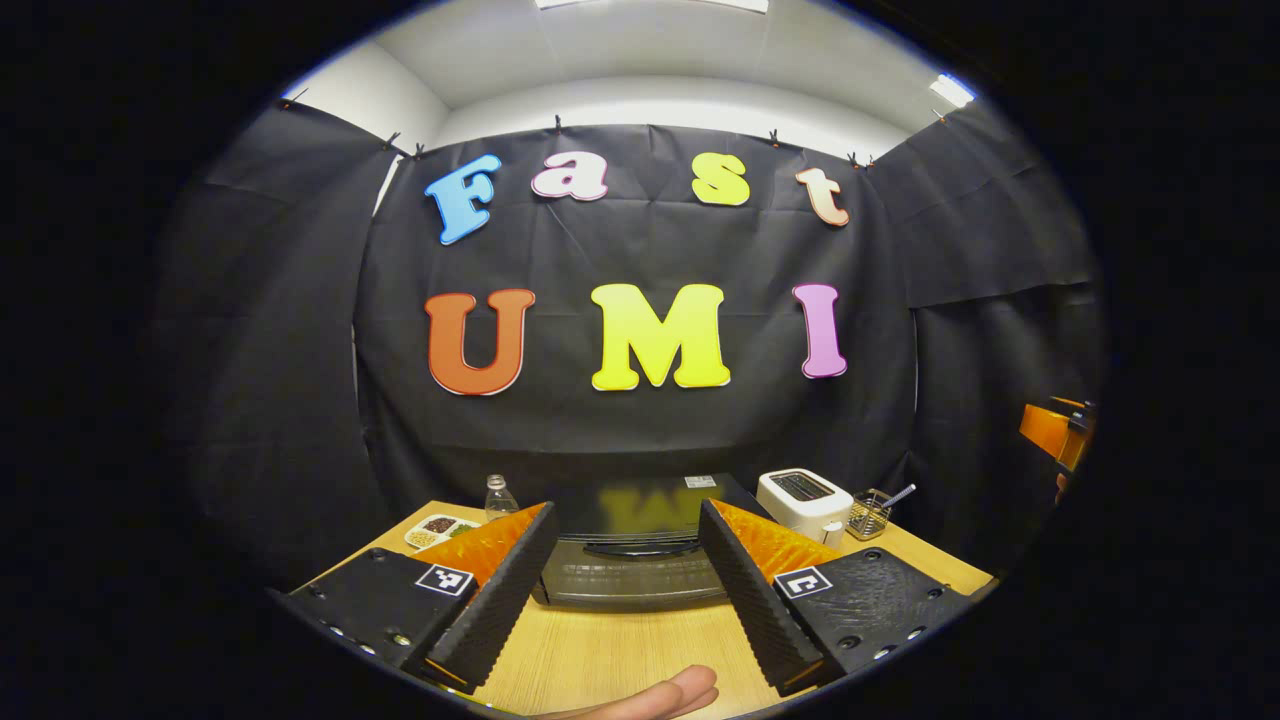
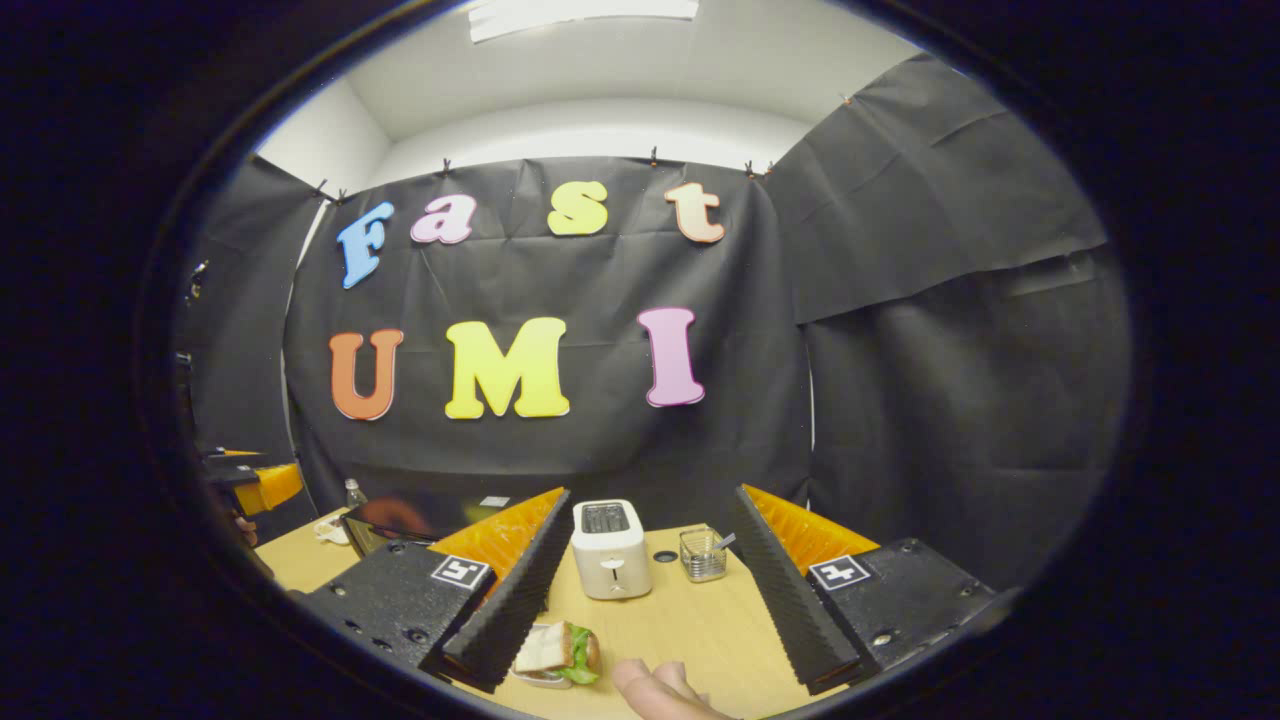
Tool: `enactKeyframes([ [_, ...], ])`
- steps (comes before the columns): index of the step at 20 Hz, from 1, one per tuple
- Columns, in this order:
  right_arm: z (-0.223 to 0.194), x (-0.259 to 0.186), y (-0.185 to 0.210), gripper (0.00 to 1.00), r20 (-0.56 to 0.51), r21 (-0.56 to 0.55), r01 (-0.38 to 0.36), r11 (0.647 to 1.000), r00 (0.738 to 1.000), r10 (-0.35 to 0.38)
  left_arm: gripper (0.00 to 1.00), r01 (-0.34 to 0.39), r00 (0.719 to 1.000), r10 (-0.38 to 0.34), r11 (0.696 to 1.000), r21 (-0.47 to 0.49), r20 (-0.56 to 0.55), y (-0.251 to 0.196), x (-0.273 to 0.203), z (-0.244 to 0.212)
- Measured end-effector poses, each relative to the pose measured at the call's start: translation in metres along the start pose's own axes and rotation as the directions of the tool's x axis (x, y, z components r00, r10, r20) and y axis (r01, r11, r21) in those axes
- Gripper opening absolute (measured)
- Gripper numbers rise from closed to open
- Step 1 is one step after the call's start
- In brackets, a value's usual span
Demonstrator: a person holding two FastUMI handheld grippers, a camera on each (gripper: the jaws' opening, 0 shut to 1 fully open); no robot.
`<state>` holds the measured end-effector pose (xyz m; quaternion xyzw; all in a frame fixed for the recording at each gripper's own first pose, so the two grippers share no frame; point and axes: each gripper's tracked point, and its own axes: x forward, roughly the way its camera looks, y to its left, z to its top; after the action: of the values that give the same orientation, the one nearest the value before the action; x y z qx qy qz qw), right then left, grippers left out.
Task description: Open the electric oven with the left hand, put the food in, and close the electric oven.
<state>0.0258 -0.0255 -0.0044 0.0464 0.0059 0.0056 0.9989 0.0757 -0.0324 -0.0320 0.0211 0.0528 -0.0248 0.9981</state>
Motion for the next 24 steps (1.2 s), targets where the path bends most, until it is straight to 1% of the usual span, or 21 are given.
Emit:
enactKeyframes([
  [3,-0.002,0.005,-0.004,1.0,0.0,0.004,0.007,1.0,1.0,-0.007,0.93,0.013,0.999,-0.013,1.0,0.004,-0.038,-0.006,0.034,-0.01],
  [5,-0.003,0.005,-0.004,1.0,-0.009,0.006,0.004,1.0,1.0,-0.004,0.93,0.023,0.996,-0.022,1.0,0.013,-0.087,-0.013,0.057,-0.025],
  [9,-0.004,0.006,-0.007,1.0,-0.006,0.006,-0.008,1.0,1.0,0.008,0.94,0.049,0.977,-0.045,0.999,0.013,-0.207,-0.025,0.102,-0.057],
  [10,-0.003,0.007,-0.01,1.0,-0.004,0.005,-0.005,1.0,1.0,0.005,0.82,0.039,0.975,-0.032,0.999,0.029,-0.222,-0.023,0.11,-0.062],
  [11,-0.005,0.008,-0.012,1.0,-0.007,0.002,-0.001,1.0,1.0,0.001,0.94,0.034,0.973,-0.024,0.999,0.042,-0.23,-0.022,0.12,-0.066],
  [12,-0.006,0.008,-0.015,1.0,-0.008,0.002,0.004,1.0,1.0,-0.004,0.84,0.039,0.968,-0.027,0.998,0.043,-0.248,-0.023,0.127,-0.073],
  [13,-0.006,0.008,-0.018,1.0,-0.008,0.004,0.008,1.0,1.0,-0.008,0.95,0.04,0.963,-0.028,0.999,0.037,-0.268,-0.023,0.132,-0.081],
  [19,-0.014,0.011,-0.024,1.0,-0.02,0.007,0.002,1.0,1.0,-0.001,0.96,0.019,0.931,-0.019,1.0,-0.003,-0.365,-0.018,0.164,-0.118],
  [21,-0.015,0.01,-0.028,1.0,-0.02,0.007,0.002,1.0,1.0,-0.002,0.96,0.008,0.911,-0.015,1.0,-0.018,-0.412,-0.017,0.166,-0.131],
  [22,-0.014,0.009,-0.029,0.94,-0.016,0.006,0.004,1.0,1.0,-0.004,0.96,-0.001,0.903,-0.003,1.0,-0.01,-0.43,-0.017,0.167,-0.137],
  [23,-0.014,0.009,-0.031,1.0,-0.012,0.004,0.009,1.0,1.0,-0.008,0.96,0.005,0.907,0.001,1.0,0.014,-0.421,-0.019,0.167,-0.138],
  [24,-0.015,0.01,-0.032,1.0,-0.013,0.003,0.014,1.0,1.0,-0.014,0.95,-0.001,0.903,0.006,1.0,0.012,-0.429,-0.016,0.165,-0.137],
])
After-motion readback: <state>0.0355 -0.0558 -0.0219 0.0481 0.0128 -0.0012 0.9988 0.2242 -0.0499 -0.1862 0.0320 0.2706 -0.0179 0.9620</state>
